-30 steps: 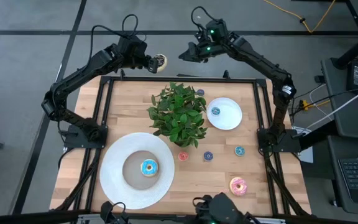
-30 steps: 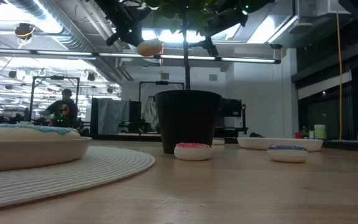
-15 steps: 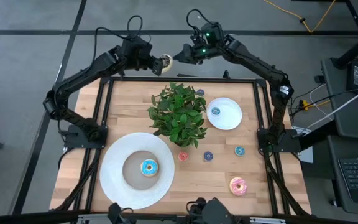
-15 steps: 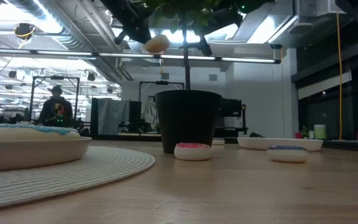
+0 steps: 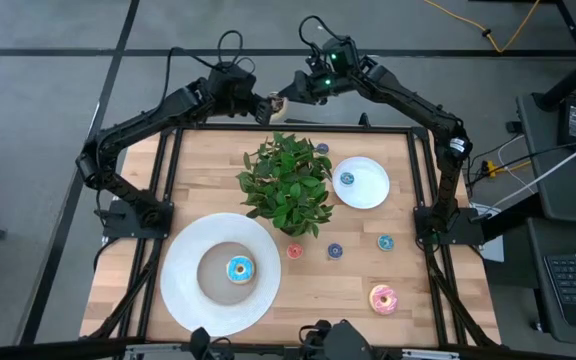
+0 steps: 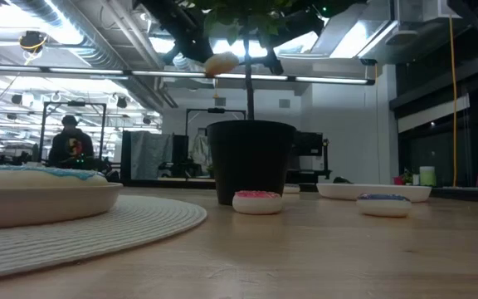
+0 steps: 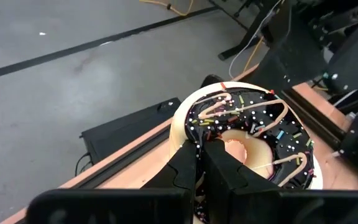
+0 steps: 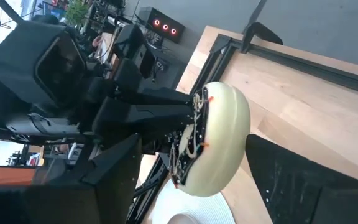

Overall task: Pick & Place donuts
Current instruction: Put the large black donut on the brown plate

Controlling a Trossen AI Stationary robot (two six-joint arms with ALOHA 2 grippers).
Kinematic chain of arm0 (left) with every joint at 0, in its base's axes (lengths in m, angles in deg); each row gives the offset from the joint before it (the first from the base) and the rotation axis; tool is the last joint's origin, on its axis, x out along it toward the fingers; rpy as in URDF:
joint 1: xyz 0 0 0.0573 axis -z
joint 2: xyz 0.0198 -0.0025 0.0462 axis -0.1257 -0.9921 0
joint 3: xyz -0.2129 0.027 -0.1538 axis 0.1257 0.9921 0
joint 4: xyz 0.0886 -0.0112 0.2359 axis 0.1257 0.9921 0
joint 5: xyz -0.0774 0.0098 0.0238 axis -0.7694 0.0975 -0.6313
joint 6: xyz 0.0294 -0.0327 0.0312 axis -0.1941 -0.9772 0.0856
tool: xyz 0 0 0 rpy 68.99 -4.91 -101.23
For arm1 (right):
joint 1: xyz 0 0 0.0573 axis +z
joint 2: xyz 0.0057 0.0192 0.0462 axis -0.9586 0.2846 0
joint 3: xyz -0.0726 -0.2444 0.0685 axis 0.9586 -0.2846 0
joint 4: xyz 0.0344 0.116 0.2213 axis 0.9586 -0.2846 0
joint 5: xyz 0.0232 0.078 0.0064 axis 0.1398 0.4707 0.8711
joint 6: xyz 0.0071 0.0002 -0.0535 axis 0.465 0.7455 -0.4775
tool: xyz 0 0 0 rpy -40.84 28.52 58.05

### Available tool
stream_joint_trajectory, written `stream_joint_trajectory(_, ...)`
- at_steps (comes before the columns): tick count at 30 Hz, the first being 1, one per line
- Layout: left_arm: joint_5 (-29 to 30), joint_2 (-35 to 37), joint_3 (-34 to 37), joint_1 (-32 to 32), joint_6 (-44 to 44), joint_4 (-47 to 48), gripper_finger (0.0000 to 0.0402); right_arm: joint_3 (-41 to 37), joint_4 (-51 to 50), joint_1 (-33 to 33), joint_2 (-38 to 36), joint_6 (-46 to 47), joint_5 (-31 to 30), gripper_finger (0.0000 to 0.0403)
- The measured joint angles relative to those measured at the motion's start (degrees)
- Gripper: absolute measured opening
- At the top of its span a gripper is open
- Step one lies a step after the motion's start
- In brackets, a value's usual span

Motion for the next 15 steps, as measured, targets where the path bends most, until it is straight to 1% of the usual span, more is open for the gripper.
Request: stream_joint_trajectory(15, 0.66, 0.00, 0.00, 0.43, -0.05, -4.22, 0.0009, -0.02, -1.11, 0.17, 0.00, -1.32, -0.94, 0.0286)
